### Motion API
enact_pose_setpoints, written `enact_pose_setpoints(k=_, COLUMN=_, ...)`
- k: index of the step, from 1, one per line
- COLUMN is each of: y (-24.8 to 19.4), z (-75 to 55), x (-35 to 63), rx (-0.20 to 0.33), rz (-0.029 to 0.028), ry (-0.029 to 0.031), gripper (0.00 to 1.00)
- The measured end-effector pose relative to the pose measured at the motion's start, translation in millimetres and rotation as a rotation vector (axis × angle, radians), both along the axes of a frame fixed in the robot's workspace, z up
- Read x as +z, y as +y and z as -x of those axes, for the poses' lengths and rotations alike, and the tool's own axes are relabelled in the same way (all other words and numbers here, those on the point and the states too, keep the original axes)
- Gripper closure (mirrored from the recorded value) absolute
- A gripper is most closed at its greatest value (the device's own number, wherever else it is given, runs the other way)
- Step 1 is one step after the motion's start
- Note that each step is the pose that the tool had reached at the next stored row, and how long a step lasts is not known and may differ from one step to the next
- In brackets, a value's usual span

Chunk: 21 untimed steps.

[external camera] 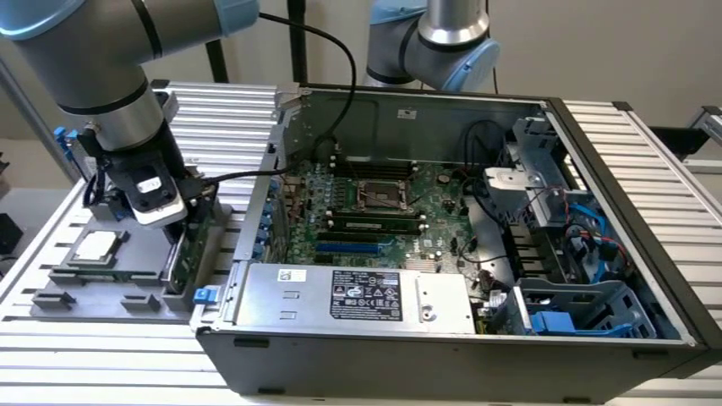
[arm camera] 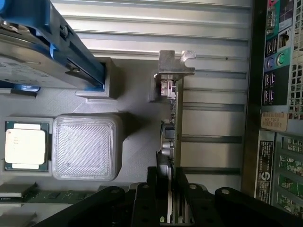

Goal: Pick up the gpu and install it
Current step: 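Pick up the gpu and move the gpu toward the slot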

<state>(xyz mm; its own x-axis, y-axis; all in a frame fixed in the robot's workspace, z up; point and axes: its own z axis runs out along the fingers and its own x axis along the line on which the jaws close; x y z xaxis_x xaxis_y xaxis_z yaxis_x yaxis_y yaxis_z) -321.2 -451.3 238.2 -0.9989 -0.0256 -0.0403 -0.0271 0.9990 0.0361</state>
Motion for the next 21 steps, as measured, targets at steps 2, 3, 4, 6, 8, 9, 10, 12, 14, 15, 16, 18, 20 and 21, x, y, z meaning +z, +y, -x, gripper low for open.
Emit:
enact_pose_setpoints(k=2, y=0.0, z=-0.1, x=0.0, rx=0.0, rz=0.0, ry=0.0, gripper=1.0)
enact_pose_setpoints(k=3, y=0.0, z=-0.2, x=0.0, rx=0.0, rz=0.0, ry=0.0003, gripper=1.0)
enact_pose_setpoints(k=4, y=0.0, z=-0.4, x=0.2, rx=0.0, rz=-0.0001, ry=0.0006, gripper=1.0)
enact_pose_setpoints(k=6, y=0.0, z=-0.6, x=2.6, rx=0.0, rz=-0.0001, ry=0.0026, gripper=1.0)
enact_pose_setpoints(k=8, y=0.0, z=-0.7, x=7.2, rx=0.0, rz=0.0, ry=0.0053, gripper=1.0)
enact_pose_setpoints(k=9, y=0.0, z=-0.8, x=10.3, rx=0.0, rz=0.0, ry=0.0066, gripper=1.0)
enact_pose_setpoints(k=10, y=0.0, z=-1.0, x=14.3, rx=0.0, rz=-0.0001, ry=0.008, gripper=1.0)
enact_pose_setpoints(k=12, y=0.0, z=-1.3, x=22.6, rx=-0.001, rz=0.0, ry=0.0105, gripper=1.0)
enact_pose_setpoints(k=14, y=0.0, z=-1.7, x=31.4, rx=-0.001, rz=0.0, ry=0.0124, gripper=1.0)
enact_pose_setpoints(k=15, y=0.0, z=-2.0, x=36.0, rx=-0.001, rz=0.0001, ry=0.0131, gripper=1.0)
enact_pose_setpoints(k=16, y=0.0, z=-2.4, x=40.5, rx=-0.001, rz=-0.0001, ry=0.0134, gripper=1.0)
enact_pose_setpoints(k=18, y=0.0, z=-3.3, x=49.7, rx=-0.001, rz=-0.0001, ry=0.0137, gripper=1.0)
enact_pose_setpoints(k=20, y=0.0, z=-4.3, x=58.7, rx=-0.001, rz=0.0, ry=0.0139, gripper=1.0)
enact_pose_setpoints(k=21, y=0.0, z=-5.0, x=63.4, rx=-0.001, rz=-0.0001, ry=0.014, gripper=1.0)
